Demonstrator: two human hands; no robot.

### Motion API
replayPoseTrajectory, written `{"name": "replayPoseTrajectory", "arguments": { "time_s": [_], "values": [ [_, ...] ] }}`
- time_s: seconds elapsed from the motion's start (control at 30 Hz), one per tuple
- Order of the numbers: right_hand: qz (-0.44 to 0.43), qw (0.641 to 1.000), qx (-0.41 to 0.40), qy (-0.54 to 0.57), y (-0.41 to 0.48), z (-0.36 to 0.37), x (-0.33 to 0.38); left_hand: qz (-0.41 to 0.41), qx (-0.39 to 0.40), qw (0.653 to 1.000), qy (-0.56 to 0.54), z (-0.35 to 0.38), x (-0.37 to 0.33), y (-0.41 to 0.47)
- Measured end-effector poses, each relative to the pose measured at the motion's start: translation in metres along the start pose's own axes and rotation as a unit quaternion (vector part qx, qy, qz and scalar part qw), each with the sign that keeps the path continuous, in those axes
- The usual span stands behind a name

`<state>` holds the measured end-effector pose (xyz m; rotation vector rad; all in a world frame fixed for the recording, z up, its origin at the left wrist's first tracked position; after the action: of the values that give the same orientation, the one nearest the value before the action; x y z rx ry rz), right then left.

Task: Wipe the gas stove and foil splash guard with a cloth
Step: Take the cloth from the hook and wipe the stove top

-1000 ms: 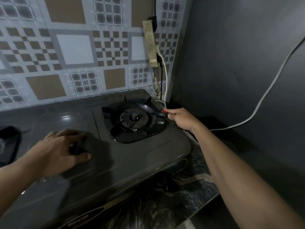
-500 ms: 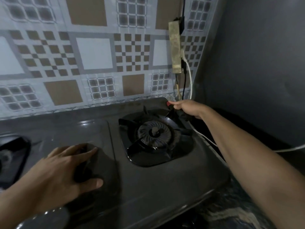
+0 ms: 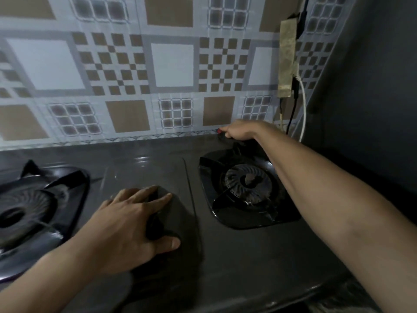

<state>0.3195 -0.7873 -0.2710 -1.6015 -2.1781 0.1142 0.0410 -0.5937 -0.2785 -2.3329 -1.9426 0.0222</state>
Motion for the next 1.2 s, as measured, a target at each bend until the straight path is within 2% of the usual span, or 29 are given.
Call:
{"name": "replayPoseTrajectory", "arguments": {
  "time_s": [0.2, 0.4, 0.57, 0.83, 1.0, 1.13, 1.2],
  "values": [
    [0.026, 0.998, 0.029, -0.039, 0.013, 0.011, 0.043, 0.000, -0.002, 1.000, -0.004, 0.000, -0.001, -0.002],
    [0.018, 0.999, -0.006, -0.039, 0.001, 0.007, 0.048, 0.004, -0.004, 1.000, -0.016, -0.002, -0.002, -0.004],
    [0.013, 0.997, 0.000, -0.073, -0.004, 0.018, 0.068, 0.006, 0.002, 1.000, -0.019, 0.000, -0.002, -0.004],
    [-0.133, 0.990, -0.003, 0.044, -0.006, 0.032, 0.140, 0.005, -0.013, 0.999, -0.029, 0.005, 0.000, -0.001],
    [-0.185, 0.979, -0.030, 0.085, -0.010, 0.044, 0.174, 0.003, -0.024, 0.999, -0.033, 0.003, 0.001, -0.003],
    [-0.123, 0.990, -0.051, 0.051, -0.011, 0.053, 0.165, 0.018, -0.022, 0.999, -0.047, -0.002, 0.003, -0.006],
    [-0.097, 0.992, -0.055, 0.064, -0.014, 0.061, 0.167, 0.025, -0.036, 0.995, -0.092, -0.010, 0.010, -0.009]
  ]
}}
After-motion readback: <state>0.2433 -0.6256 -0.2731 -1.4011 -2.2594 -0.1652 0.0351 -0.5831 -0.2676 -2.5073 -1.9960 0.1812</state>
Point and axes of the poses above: each hand's wrist, its own y-axis towards the middle knuckle, its own z-axis out of the palm, x = y × z, the point moved 10 cm from there along y, towards the middle knuckle, and after that the axes turned 9 degrees about y, right-handed, at the moved point
